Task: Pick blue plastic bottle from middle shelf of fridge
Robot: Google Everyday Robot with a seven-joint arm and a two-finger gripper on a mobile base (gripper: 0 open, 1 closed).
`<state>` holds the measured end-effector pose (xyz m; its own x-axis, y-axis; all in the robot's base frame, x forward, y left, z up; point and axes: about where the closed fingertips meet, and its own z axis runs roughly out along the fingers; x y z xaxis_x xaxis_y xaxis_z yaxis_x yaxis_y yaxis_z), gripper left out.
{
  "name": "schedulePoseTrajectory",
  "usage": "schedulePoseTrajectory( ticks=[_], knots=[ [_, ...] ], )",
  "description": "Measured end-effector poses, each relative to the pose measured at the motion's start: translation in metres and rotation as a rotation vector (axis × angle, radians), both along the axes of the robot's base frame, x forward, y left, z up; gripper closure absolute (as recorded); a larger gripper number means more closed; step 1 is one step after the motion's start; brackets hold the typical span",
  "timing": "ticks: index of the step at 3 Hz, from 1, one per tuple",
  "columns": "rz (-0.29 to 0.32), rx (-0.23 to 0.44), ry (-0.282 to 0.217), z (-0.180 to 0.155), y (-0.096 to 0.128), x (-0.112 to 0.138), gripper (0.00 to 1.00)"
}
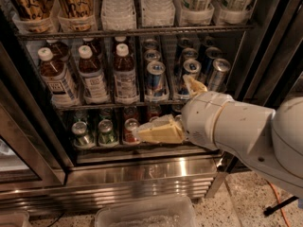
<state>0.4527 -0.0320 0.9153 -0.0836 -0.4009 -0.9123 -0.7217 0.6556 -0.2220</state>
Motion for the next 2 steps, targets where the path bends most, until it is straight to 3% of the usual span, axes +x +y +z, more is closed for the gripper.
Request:
schedulePoseTrajectory(
  ticks=[1,2],
  knots=[
    [0.000,0.000,0.000,0.000,0.000,0.000,0.00],
    [-0.007,0.047,0.036,-0.012,0.009,0.000,0.00]
  ],
)
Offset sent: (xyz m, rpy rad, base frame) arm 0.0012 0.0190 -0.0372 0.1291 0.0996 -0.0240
